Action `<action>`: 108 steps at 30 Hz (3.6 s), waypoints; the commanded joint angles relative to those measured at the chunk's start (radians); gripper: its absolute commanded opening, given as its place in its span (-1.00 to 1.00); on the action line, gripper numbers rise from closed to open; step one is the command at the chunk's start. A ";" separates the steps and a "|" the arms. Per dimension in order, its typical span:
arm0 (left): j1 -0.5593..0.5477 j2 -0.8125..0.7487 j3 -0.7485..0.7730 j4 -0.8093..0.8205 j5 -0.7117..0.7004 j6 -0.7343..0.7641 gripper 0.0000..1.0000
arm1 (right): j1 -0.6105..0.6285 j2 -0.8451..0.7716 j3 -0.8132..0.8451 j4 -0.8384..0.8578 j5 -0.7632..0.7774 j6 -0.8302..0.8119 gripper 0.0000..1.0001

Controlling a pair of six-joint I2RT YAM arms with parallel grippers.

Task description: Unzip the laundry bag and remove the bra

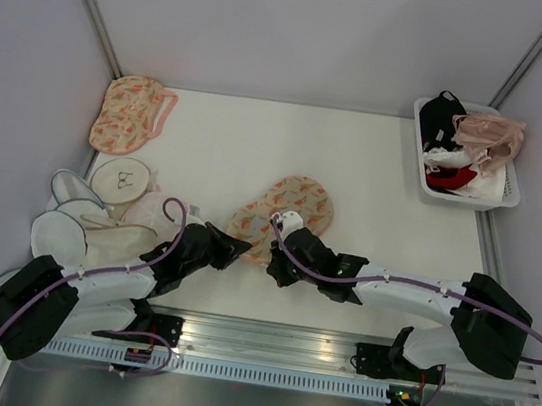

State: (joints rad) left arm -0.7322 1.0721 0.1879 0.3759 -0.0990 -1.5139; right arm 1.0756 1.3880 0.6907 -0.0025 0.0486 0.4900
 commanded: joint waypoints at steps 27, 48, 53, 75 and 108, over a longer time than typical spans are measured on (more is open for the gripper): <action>0.283 0.457 0.493 -0.055 0.704 0.649 -0.95 | -0.365 0.030 0.093 -0.356 0.539 -0.001 -0.99; 0.248 0.318 0.442 -0.256 0.242 0.473 0.72 | -0.365 -0.233 -0.037 -0.279 0.108 0.004 -0.99; 0.139 0.146 0.334 -0.200 0.220 0.342 0.90 | -0.362 -0.254 -0.108 -0.082 -0.246 0.001 -0.99; -0.092 0.387 0.291 0.195 0.124 0.087 0.90 | -0.269 -0.165 -0.094 0.056 -0.311 -0.028 -0.99; 0.120 0.466 0.329 0.178 0.315 0.260 -0.95 | -0.175 -0.152 -0.043 -0.435 0.285 0.076 -0.99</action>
State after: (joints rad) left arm -0.6468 1.5215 0.4786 0.5442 0.1242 -1.3521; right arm 0.8989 1.1942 0.6083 -0.2989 0.1127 0.5053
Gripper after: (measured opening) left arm 0.033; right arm 0.007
